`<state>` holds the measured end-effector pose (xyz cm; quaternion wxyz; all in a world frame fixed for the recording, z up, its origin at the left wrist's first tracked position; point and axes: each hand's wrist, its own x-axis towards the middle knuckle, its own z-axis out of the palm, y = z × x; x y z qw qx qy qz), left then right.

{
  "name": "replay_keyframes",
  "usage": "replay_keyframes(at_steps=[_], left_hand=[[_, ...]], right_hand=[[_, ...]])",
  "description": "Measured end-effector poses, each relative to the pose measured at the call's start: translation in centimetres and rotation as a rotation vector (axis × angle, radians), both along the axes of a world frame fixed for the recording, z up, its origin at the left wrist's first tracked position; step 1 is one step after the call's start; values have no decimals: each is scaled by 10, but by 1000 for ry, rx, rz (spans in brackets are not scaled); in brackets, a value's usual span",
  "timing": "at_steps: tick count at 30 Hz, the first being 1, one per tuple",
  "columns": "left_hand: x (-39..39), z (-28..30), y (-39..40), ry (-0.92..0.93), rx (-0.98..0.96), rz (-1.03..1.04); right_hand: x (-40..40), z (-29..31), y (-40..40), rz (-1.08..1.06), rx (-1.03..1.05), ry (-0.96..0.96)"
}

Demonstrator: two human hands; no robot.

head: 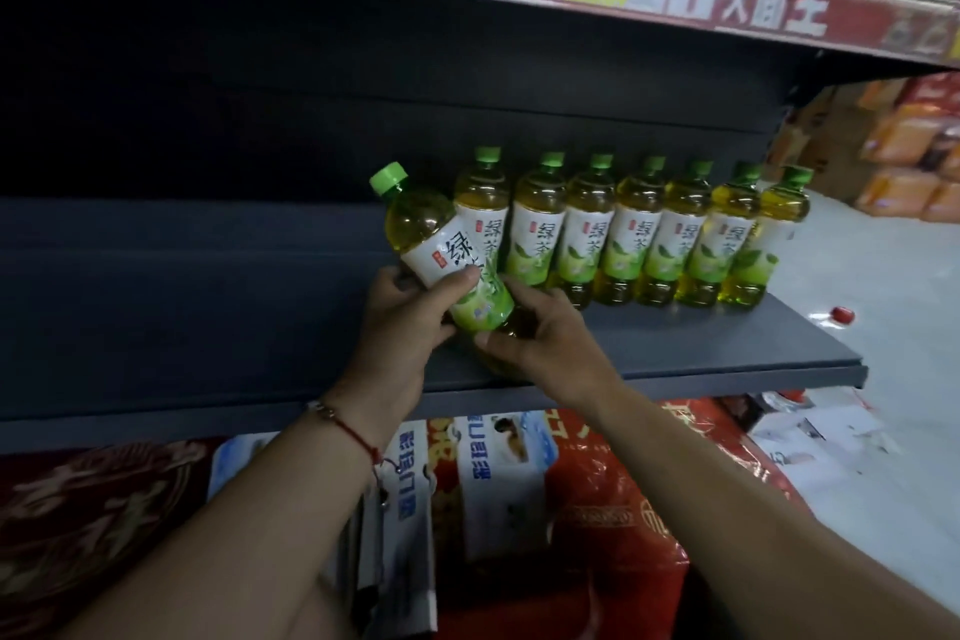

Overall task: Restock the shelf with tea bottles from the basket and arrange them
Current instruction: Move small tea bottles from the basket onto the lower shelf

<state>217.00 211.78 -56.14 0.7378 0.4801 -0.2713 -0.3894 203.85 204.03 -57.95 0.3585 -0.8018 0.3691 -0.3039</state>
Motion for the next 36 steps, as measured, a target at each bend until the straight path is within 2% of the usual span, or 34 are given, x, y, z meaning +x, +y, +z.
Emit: replay_keyframes(at_steps=[5,11,15,18,21,28,32,36], left_hand=[[23,-6,-4,-79,-26,151],[43,-16,-10,-215,-4,228],[55,-25,-15,-435,30,227],[59,-33,-21,-669,142,206],[61,-39,-25,-784,208,206],[69,-44,-37,-802,206,276],[75,-48,-50,-808,188,305],[80,-51,-62,-805,190,330]], right_hand=[[38,-12,-2,81,-18,-55],[64,-22,-3,112,94,-168],[74,-29,-7,104,142,-231],[80,-35,-10,75,117,-242],[86,-39,-15,52,71,-241],[97,-45,-21,-49,37,-228],[107,-47,-22,-36,-71,-191],[110,-46,-25,-13,-66,-168]])
